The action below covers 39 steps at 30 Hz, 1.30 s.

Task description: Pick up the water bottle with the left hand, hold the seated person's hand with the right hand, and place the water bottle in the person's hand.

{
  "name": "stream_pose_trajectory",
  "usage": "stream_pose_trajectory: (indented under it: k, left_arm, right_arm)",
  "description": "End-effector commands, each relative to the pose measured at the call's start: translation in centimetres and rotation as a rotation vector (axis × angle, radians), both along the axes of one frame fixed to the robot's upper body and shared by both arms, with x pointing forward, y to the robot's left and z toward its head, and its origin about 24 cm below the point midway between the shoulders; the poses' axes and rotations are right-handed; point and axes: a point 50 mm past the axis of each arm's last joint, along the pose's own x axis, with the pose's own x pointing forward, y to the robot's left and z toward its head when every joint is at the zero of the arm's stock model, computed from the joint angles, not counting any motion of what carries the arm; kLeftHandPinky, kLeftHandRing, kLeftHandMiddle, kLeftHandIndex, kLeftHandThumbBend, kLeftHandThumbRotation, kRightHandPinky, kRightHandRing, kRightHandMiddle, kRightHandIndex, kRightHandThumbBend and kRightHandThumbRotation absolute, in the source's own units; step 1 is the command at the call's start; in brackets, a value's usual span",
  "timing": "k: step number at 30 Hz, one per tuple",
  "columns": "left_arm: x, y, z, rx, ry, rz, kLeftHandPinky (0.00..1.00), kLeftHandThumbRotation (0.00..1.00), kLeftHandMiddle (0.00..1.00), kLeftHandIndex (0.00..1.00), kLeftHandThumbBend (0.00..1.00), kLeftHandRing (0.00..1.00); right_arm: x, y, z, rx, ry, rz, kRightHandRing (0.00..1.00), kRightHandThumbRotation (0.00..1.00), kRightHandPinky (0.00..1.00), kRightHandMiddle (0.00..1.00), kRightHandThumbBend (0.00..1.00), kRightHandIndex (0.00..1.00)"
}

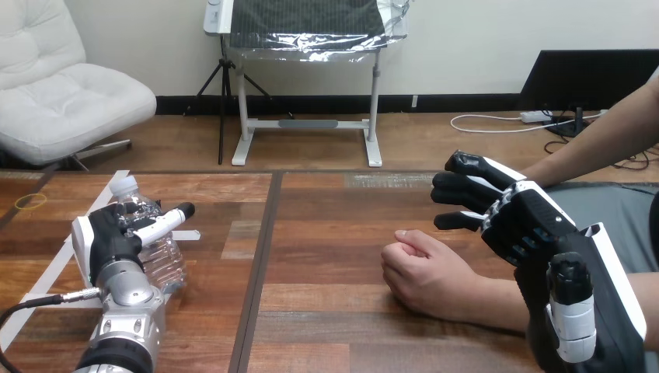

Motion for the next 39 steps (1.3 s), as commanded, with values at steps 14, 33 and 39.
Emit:
stream_pose_trajectory:
  k: [14,33,39]
  left_arm:
    - [1.7,-1.0,4.5,0.085,-0.273,-0.072,0.32,0.0,0.41,0.43,0.72,0.37]
    - [0.0,-2.3,7.8,0.121,-0.493,-0.155,0.31,0.0,0.42,0.42,0.7,0.37]
    - [-0.9,-2.6,9.1,0.117,-0.551,-0.185,0.32,0.0,0.42,0.43,0.69,0.37]
  right_arm:
    - [1.9,-0.7,1.3,-0.068,-0.108,-0.008,0.77,0.97,0.67,0.78,0.89,0.8]
    - [5.2,-4.0,2.0,-0.405,-0.109,-0.107,0.8,0.96,0.72,0.81,0.94,0.82]
    - [6.1,-5.2,2.2,-0.512,-0.095,-0.136,0.79,0.93,0.71,0.81,0.95,0.83]
